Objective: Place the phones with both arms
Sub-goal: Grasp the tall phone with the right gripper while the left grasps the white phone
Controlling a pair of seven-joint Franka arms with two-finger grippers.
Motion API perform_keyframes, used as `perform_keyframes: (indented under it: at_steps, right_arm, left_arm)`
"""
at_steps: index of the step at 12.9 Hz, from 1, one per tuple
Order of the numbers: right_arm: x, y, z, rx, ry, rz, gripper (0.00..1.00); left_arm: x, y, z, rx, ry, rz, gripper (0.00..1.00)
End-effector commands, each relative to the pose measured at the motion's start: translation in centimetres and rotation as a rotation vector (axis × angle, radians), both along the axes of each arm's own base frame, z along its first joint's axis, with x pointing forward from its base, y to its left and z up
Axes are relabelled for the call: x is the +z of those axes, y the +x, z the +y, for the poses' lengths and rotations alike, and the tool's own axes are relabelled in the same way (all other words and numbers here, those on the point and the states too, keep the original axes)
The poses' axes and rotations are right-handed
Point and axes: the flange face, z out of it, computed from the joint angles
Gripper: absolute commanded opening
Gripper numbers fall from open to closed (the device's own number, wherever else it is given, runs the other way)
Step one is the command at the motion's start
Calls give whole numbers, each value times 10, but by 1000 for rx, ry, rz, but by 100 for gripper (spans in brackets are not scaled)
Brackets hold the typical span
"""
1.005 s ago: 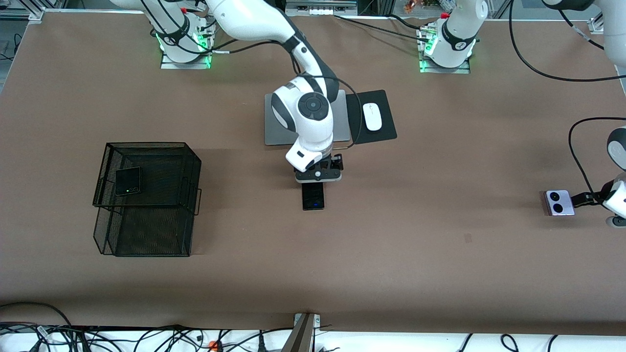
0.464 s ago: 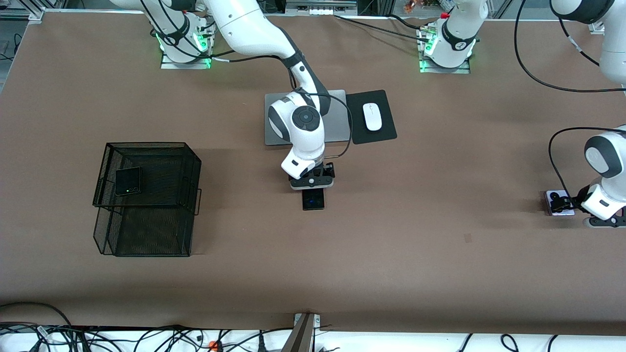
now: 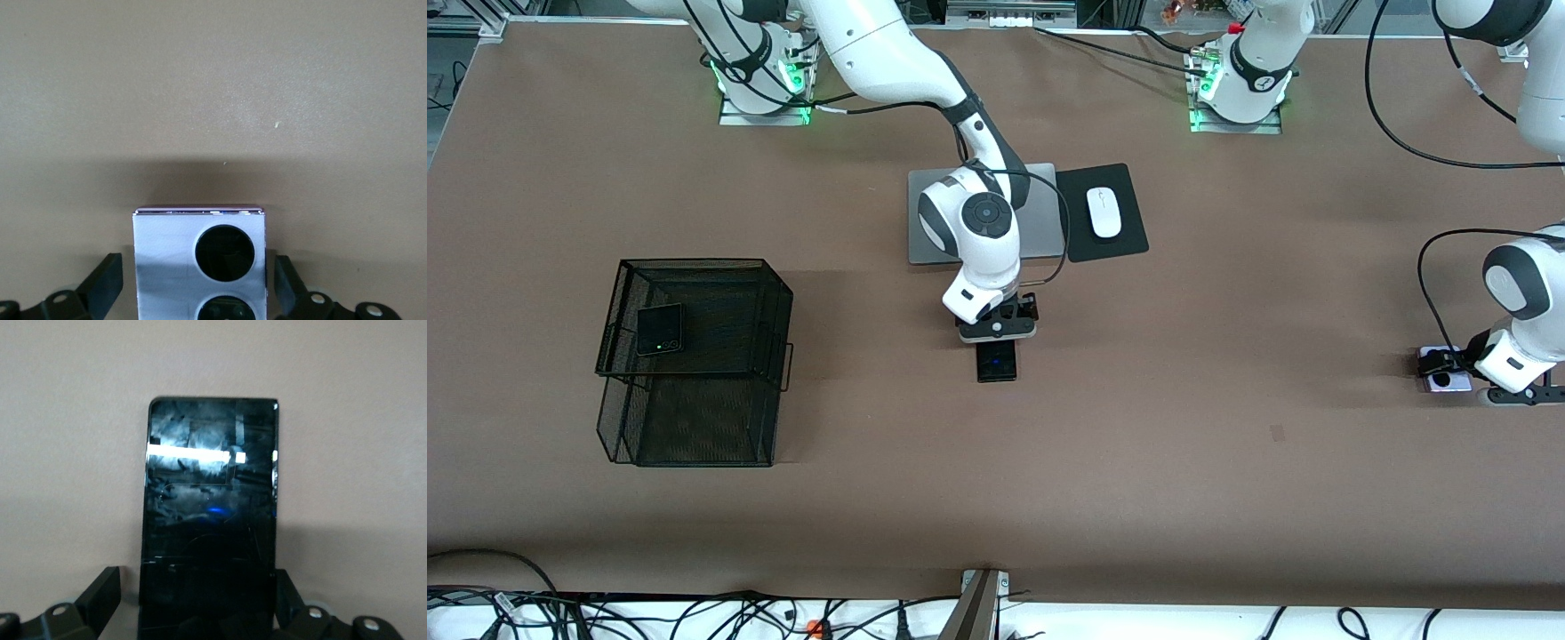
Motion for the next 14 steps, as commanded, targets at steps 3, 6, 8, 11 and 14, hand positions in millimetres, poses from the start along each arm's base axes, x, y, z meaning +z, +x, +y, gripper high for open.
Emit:
perform_keyframes:
  at_steps: [3, 6, 8, 11, 14]
  right_arm:
    - [3, 0, 0, 4, 14, 2, 5]
    - [16, 4, 1, 0, 26, -3, 0]
    - [30, 2, 4, 1, 26, 9, 0]
    - [73, 5, 1, -12, 21, 40, 0]
    - [130, 10, 1, -21, 18, 64, 0]
  left_arm:
    - [-10, -5, 1, -13, -14, 6, 100]
    - [-6, -2, 1, -9, -12, -2, 44]
    - [-3, -1, 2, -11, -11, -5, 10]
    - [14, 2, 1, 1, -25, 5, 10]
    - [53, 10, -16, -27, -36, 18, 10]
